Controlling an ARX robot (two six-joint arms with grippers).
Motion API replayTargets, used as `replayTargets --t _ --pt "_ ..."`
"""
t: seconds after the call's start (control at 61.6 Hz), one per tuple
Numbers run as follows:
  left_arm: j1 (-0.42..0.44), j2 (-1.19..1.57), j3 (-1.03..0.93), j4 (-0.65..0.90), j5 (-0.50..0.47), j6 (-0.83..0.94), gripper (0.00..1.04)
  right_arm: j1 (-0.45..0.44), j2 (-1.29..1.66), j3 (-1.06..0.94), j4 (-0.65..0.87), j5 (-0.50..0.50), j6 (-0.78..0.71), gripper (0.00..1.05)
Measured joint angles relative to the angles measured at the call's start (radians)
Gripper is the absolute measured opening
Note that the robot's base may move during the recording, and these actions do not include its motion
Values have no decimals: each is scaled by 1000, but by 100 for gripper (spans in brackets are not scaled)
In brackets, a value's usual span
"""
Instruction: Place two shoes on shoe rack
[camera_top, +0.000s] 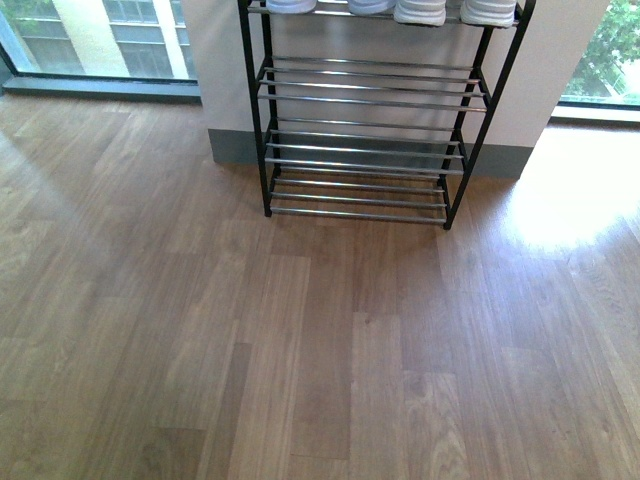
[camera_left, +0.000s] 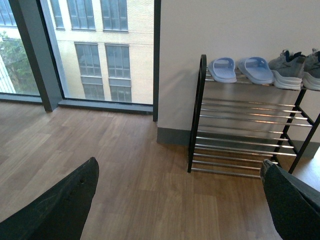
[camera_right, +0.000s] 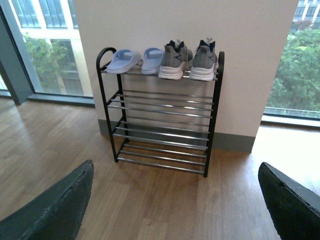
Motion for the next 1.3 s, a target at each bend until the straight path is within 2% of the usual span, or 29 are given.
replayTargets --t 1.298 --pt "0 0 0 0 0 0 95 0 0 0 0 0 0 95"
